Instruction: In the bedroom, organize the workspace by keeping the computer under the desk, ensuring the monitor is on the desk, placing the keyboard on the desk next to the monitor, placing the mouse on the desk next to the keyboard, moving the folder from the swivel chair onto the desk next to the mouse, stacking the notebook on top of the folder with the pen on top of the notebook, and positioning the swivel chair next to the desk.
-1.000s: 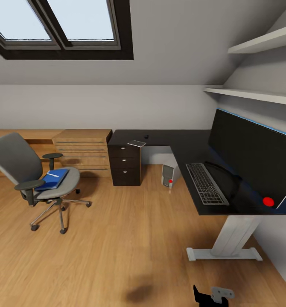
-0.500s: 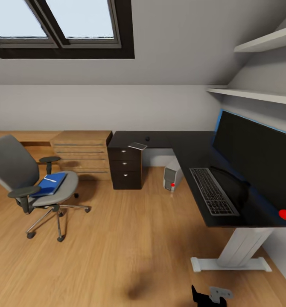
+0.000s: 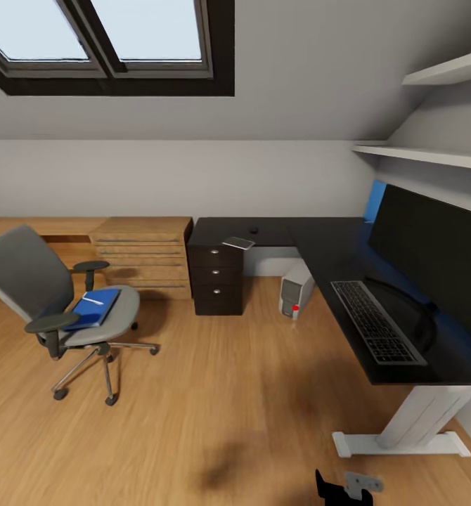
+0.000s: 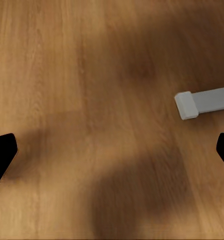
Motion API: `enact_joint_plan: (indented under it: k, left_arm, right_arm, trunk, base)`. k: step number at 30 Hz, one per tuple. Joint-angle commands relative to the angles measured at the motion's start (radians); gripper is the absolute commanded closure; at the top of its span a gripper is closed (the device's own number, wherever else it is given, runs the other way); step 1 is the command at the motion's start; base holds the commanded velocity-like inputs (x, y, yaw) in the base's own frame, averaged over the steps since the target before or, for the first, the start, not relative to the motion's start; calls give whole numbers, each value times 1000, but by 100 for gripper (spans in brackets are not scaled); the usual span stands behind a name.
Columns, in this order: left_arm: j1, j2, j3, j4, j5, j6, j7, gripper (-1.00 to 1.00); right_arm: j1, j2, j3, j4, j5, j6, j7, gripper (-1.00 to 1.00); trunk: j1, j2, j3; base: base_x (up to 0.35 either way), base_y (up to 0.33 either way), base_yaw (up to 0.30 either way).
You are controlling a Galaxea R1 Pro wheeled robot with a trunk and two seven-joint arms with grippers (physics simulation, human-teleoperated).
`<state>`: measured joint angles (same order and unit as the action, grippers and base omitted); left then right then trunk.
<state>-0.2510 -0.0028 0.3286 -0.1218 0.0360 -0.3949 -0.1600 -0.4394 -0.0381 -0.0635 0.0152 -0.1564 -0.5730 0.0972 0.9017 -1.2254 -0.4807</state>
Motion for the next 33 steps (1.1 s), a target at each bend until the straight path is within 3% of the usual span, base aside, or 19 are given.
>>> enact_joint_plan:
  k: [1, 25, 33]
  left_arm:
    - [-1, 0, 7, 1, 4, -1, -9, -100]
    - [-1, -1, 7, 12, 4, -2, -7, -100]
    - [-1, -6, 7, 13, 3, -3, -7, -100]
  right_arm:
    - [-1, 0, -6, 2, -8, -4, 10, -100]
    - [-1, 1, -6, 3, -3, -3, 10, -100]
    - [-1, 13, -6, 2, 0, -5, 9, -100]
  trunk:
    - [1, -1, -1]
    - [1, -1, -1]
    - [1, -1, -1]
  base:
    - [283, 130, 0]
    - [334, 5, 0]
    - [336, 0, 0]
